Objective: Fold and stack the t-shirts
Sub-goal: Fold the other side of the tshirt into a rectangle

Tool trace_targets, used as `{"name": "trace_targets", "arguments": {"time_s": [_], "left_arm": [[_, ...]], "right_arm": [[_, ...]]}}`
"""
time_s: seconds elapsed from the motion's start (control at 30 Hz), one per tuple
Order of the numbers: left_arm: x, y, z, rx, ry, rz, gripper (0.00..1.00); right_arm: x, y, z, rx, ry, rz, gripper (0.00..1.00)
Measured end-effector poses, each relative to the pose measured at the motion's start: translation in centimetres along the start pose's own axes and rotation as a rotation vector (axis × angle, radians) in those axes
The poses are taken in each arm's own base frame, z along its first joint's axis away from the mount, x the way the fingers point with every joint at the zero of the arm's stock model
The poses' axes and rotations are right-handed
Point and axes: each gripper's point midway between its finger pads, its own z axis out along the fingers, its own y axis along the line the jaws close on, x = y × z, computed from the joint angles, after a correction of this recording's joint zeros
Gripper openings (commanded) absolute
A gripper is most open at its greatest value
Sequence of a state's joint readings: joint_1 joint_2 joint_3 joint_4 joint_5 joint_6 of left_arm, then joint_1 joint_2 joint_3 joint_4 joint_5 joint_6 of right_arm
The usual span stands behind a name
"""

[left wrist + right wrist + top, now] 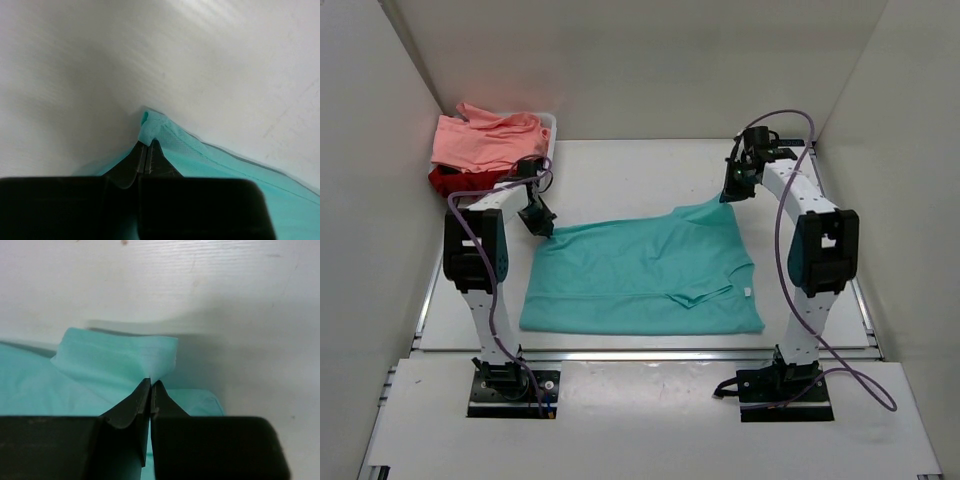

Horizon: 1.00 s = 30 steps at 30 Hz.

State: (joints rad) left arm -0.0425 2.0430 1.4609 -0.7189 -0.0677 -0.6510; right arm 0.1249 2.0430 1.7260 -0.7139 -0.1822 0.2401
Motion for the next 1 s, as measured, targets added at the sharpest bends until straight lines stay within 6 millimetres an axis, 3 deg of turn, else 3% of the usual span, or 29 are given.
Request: {"name": "trace_targets", "arguments": {"time_s": [0.17,0.33,0.4,0.53,0.73,1.0], "left_arm": [[2.1,1.0,-0.9,0.023,0.025,0.016,0.0],[3.3,1.7,-1.7,0.041,0.031,0.03,0.0],[3.7,2.1,-2.5,0.049,0.025,0.034,0.0],[4.3,3.1,-4.2,0.071,0.005,0.032,0.0],[5.5,5.0,-6.3,0.09,-0.03,0.026,0.0],[7.3,6.4,-6.6,0.084,-0.022,0.041,0.02]], "right_arm": [[2.1,3.3,-4.5,-0.08,-0.05,-0.07,0.0],[8.6,5.6,-4.8,-0.129,0.031,-0.146,0.0],[11.7,5.4,-4.7,-0.128,0.089,-0.161,0.0],[15.0,3.4,-5.2,-0.103,0.127,-0.147,0.01],[16.1,1.7,-6.9,-0.091,0.077,-0.124,0.0],[18.6,0.8,-7.9,-0.093,0.07,-0.117,0.0]]}}
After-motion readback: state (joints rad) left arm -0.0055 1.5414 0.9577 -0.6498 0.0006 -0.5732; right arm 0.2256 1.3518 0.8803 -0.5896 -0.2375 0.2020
